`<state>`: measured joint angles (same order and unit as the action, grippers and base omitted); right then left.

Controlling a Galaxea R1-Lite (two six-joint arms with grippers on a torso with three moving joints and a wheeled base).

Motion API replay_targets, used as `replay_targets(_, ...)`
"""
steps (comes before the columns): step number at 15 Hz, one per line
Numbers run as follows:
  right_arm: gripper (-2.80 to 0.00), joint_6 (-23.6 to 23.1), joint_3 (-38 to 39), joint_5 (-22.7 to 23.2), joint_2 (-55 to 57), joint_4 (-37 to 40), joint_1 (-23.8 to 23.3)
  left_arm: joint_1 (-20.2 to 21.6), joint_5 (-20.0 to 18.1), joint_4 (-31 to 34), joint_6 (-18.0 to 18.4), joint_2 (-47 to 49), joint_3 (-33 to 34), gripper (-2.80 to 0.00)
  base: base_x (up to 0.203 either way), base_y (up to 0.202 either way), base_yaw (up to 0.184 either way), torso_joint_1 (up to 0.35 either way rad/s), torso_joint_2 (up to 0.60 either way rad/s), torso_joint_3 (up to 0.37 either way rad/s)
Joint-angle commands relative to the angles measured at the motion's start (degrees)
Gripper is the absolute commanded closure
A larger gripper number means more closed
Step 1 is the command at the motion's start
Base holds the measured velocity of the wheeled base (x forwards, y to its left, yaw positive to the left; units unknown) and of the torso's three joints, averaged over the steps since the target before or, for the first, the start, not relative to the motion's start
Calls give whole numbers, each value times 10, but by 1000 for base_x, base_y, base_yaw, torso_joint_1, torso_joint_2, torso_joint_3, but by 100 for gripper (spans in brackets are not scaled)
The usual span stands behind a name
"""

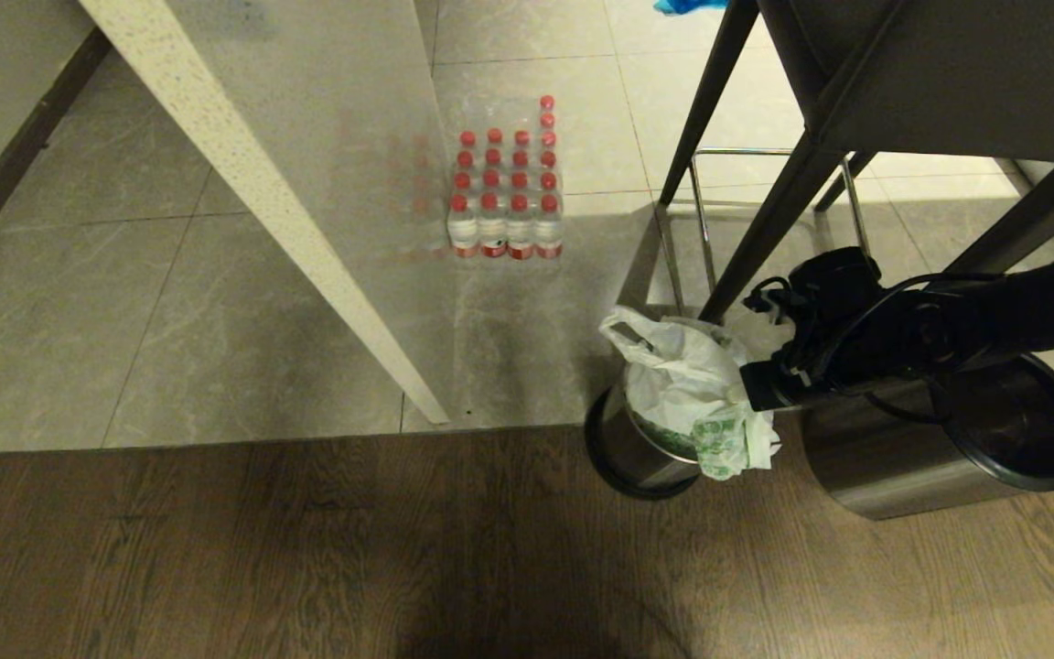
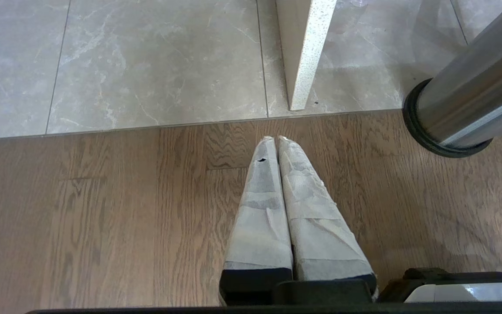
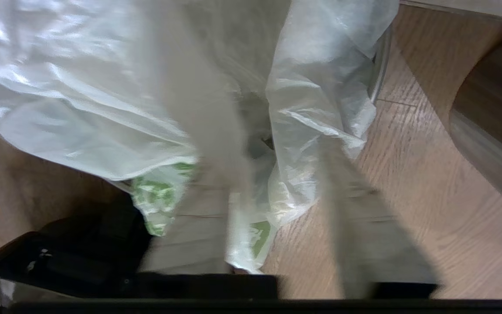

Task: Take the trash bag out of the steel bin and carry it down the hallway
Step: Pick up the trash bag

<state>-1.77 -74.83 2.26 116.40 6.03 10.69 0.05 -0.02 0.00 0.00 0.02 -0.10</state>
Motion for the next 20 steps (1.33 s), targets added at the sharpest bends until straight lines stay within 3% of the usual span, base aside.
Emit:
replay_targets(1,-280,0,1,0,2,0,0,0,0,0,0,0,0,0,0,0,0,0,0,0)
replay_targets(11,-280,-2,-38,4,48,-29,2,0,0,0,0,0,0,0,0,0,0,0,0,0)
replay_targets(20,-280,-59,-45,4,66,-52,2,0,0,0,-1,0,0,0,0,0,0,0,0,0)
